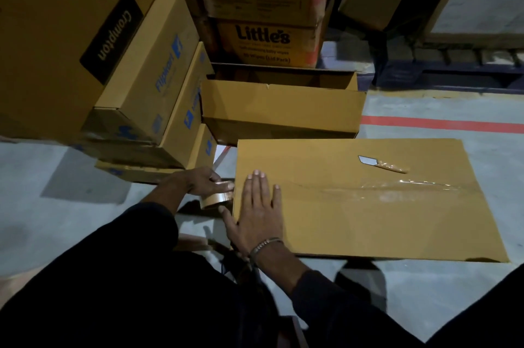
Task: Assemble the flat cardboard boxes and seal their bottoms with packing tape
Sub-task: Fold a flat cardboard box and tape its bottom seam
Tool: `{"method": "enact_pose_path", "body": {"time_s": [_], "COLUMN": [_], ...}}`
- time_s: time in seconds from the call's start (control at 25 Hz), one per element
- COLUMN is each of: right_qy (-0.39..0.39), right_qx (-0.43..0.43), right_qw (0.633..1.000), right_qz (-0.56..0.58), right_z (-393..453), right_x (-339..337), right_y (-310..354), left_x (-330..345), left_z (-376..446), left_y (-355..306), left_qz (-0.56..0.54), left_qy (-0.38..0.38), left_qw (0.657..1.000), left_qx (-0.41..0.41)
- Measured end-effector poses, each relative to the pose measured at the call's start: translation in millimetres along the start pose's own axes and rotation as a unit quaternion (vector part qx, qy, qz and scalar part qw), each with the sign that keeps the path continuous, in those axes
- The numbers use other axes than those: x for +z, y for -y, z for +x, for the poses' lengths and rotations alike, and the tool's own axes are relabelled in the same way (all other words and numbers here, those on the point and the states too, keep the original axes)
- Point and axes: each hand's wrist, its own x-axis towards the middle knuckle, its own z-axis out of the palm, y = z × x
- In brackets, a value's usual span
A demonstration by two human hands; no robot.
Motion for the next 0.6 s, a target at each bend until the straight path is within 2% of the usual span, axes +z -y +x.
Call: {"method": "enact_pose_path", "body": {"time_s": [0.2,0.36,0.6], "right_qy": [0.004,0.007,0.022], "right_qx": [-0.119,-0.114,-0.117], "right_qw": [0.991,0.992,0.992], "right_qz": [-0.054,-0.053,-0.037], "right_z": [11,13,12], "right_x": [8,6,4], "right_y": [3,1,0], "left_x": [0,1,-3], "left_z": [1,-4,2], "left_y": [4,4,15], "left_qz": [-0.045,-0.116,-0.036], "left_qy": [0.011,-0.020,-0.048], "left_qw": [0.998,0.991,0.997], "left_qx": [-0.030,-0.069,-0.044]}}
